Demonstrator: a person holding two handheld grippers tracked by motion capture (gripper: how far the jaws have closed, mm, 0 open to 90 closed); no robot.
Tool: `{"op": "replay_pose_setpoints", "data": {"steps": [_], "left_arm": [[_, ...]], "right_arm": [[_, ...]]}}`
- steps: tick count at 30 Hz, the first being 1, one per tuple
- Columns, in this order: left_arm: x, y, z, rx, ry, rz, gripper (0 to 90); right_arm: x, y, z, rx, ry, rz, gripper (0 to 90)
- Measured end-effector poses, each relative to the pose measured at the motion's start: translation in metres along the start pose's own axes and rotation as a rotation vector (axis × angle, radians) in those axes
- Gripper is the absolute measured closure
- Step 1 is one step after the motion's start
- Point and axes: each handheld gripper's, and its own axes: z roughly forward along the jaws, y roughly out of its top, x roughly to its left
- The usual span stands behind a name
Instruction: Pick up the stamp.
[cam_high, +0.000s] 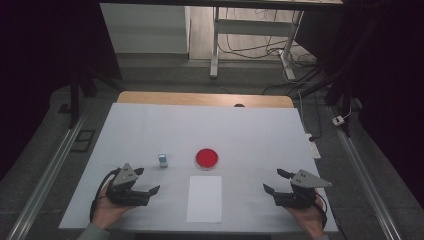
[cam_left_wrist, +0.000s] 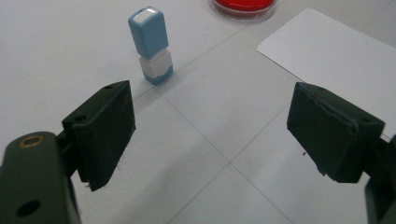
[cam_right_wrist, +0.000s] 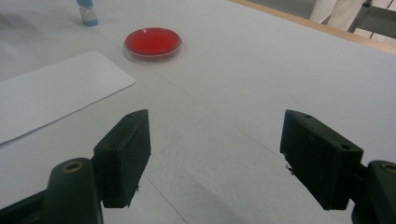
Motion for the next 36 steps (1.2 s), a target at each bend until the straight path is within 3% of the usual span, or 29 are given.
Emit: {"op": "replay_pose_setpoints", "data": {"steps": [20,36], "left_arm": [[-0.001,0.032,0.003,0.007,-0.022,0.015,17.1],[0.031,0.056,0.01,0.045,0.011,0.002,18.2]], "right_arm": [[-0.001,0.001,0.002,0.004,0.001,0.011,27.2],[0.001,0.005,0.011,0.018,0.02,0.002,27.9]]}}
